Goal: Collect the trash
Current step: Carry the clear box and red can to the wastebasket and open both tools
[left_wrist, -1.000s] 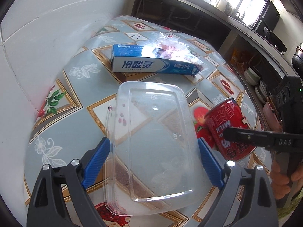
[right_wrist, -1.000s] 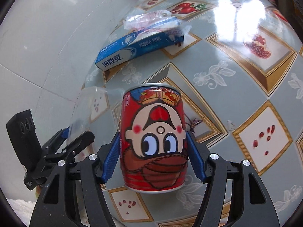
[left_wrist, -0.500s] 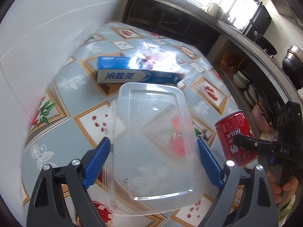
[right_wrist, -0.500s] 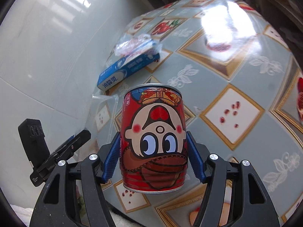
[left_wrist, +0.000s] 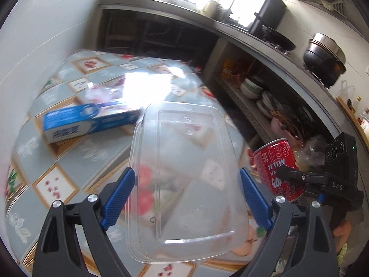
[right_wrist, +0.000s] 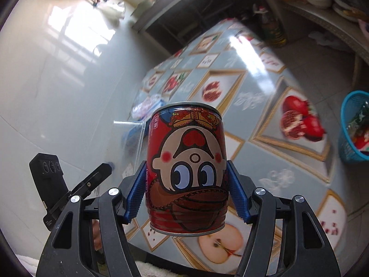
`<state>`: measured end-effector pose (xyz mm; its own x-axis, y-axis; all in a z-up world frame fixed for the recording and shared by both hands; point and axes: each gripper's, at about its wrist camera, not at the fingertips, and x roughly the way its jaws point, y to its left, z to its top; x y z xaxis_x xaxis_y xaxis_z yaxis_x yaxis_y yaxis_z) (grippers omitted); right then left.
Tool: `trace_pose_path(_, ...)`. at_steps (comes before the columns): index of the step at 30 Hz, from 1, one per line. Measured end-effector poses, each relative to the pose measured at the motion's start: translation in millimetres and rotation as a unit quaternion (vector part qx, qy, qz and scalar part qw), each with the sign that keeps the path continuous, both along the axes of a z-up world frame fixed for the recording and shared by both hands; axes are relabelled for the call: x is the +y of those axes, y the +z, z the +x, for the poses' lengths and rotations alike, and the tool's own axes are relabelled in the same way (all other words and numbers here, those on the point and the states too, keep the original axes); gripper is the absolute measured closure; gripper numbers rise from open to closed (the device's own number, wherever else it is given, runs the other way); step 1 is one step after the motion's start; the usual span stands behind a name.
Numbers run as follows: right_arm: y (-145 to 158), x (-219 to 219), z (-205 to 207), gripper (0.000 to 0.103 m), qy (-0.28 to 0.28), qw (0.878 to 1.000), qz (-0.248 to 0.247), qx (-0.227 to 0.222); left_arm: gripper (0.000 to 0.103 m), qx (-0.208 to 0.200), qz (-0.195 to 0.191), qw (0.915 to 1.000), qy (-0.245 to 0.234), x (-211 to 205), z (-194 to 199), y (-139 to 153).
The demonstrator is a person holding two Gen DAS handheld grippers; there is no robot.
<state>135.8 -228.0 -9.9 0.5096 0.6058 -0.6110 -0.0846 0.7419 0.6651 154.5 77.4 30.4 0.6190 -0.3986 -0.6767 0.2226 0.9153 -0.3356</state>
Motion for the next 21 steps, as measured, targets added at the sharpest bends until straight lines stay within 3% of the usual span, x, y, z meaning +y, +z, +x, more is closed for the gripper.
trace_pose_path(7,5.7,-76.4,-25.8,0.041,-0.088,0.996,0.018,-0.021,0.015,0.0,-0.02,0.9957,-0.09,-87.1,28.3,19.2)
trace_pose_path(13,-12.0,-157.0,-52.4,0.041,-0.202,0.979,0.019,-0.018,0.015,0.036,-0.038,0.984,-0.17,-181.9,67.3,18.0)
trace_pose_path(17,-48.9,-215.1,-63.8,0.041,-0.281,0.959,0.028,0.02,0.015,0.088,-0.035,0.9707,-0.221,-262.2,100.0,-5.4)
trace_pose_path(21,-103.8,-265.4,-59.9,0.041,-0.328,0.94,0.05,0.077,0.015,0.163,-0.013,0.9564,-0.242,-338.9,134.5,-56.0)
